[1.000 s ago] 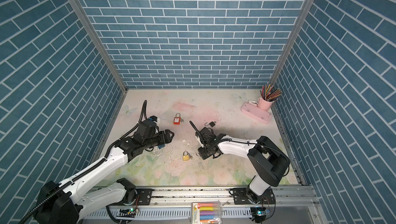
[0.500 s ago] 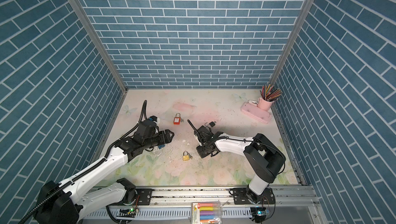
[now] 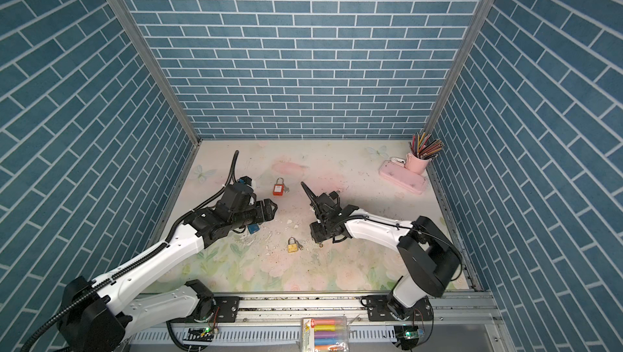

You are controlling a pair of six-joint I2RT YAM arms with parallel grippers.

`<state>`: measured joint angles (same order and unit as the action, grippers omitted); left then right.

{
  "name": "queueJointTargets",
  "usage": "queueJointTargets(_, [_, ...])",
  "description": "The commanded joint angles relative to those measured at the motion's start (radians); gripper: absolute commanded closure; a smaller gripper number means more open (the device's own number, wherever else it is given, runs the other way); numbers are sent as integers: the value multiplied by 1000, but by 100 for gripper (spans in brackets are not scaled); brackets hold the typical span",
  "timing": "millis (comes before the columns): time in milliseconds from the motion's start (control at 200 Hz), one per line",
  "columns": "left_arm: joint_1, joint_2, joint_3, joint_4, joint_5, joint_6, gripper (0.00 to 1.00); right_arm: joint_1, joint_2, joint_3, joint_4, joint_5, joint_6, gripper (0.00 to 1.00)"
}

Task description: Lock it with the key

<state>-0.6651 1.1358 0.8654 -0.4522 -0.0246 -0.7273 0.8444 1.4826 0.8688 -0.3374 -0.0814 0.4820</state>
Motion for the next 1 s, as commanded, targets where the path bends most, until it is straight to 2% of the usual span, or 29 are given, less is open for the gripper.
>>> queueJointTargets(0, [-92, 60, 81, -114, -109, -82, 18, -65, -133, -52, -1, 82, 104, 49])
queueJointTargets(235, [-327, 254, 199, -187, -185, -361, 22, -260, -400, -234, -32, 199, 216, 51])
queueJointTargets(370, [-418, 367, 244, -197, -205, -549, 25, -287, -534, -328, 0, 264, 216, 51])
queueJointTargets(505, [-484, 482, 306, -193, -199, -672, 29, -289, -601, -385, 4, 264, 218, 50])
queueJointTargets(720, [-515, 683, 456, -269, -147, -731, 30, -288, -635, -435, 13, 233, 224, 50])
queueJointTargets(995, [-516, 796, 507, -263, -107, -763, 34, -289, -689, -455, 29, 243, 209, 50])
